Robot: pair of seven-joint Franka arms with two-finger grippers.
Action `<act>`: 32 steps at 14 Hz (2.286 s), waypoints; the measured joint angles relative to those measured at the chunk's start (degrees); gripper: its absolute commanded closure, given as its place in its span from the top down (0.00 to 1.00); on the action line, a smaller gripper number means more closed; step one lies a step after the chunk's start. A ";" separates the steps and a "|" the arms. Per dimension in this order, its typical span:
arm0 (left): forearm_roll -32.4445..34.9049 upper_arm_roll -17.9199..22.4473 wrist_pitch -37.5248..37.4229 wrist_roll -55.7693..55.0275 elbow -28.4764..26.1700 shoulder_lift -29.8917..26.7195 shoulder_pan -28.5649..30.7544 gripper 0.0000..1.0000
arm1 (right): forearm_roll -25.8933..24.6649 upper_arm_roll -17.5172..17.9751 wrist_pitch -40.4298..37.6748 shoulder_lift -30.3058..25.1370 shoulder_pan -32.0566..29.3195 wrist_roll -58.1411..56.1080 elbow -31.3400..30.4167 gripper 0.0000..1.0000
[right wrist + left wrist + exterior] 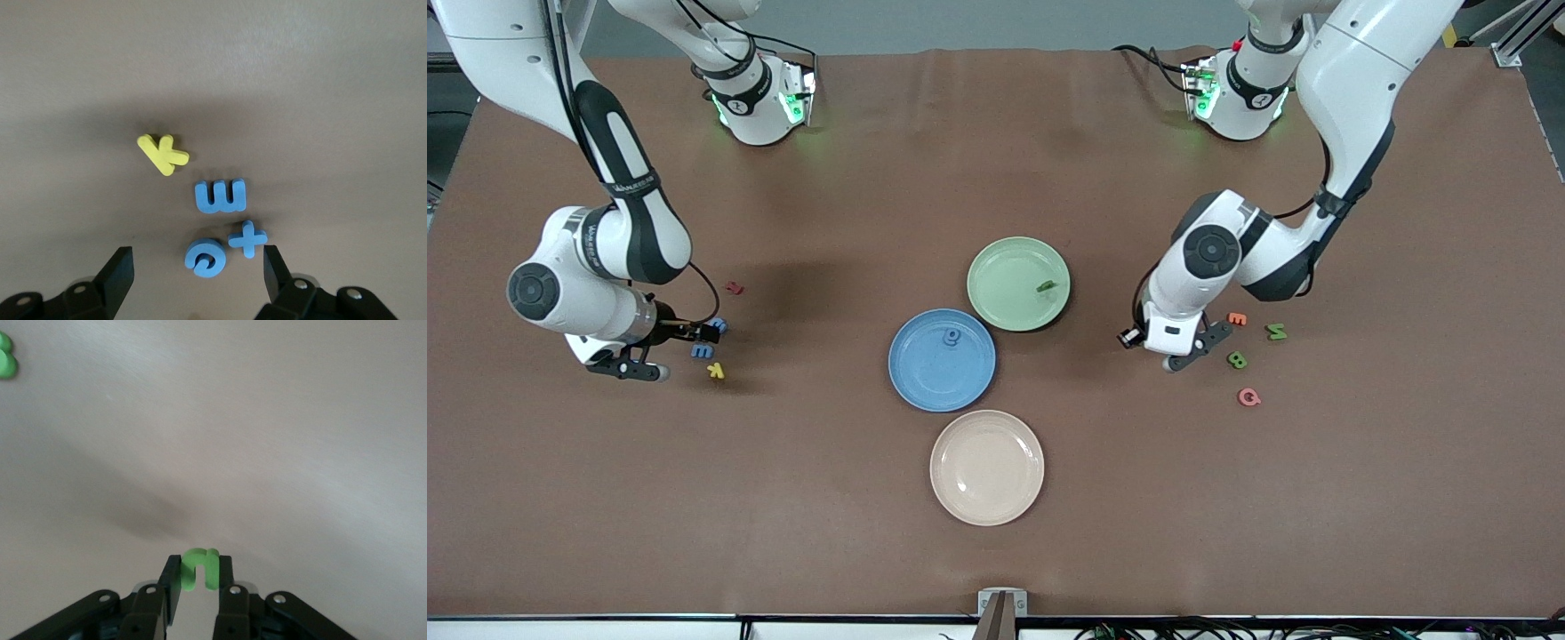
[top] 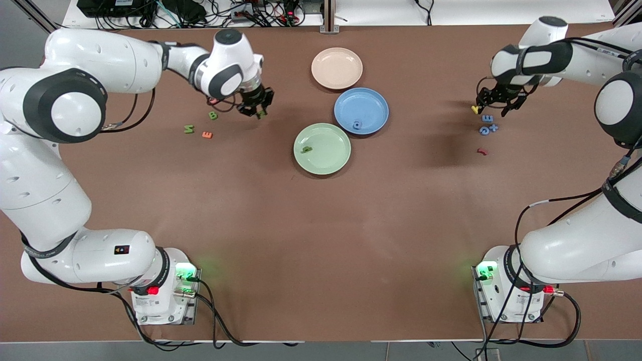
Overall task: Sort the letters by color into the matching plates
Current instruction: 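Grasp a green letter with the left gripper while the right gripper reaches blue letters, then lower the green letter onto the green plate with the left gripper and release, then grasp the green B with the left gripper while the right gripper grasps blue e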
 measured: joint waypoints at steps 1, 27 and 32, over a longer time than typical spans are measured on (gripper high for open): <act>0.00 -1.44 -1.61 -1.68 1.58 -0.16 -0.10 0.00 | -0.01 0.00 1.15 -0.01 0.00 0.33 -1.01 0.87; 1.18 -6.02 -4.35 -20.07 4.96 1.87 -7.51 1.00 | -0.06 0.14 5.54 2.29 0.80 10.94 -4.91 0.50; 1.21 -5.87 -7.14 -1.88 4.73 -3.15 5.94 0.99 | -0.04 0.28 5.58 2.02 0.82 11.13 -4.80 0.25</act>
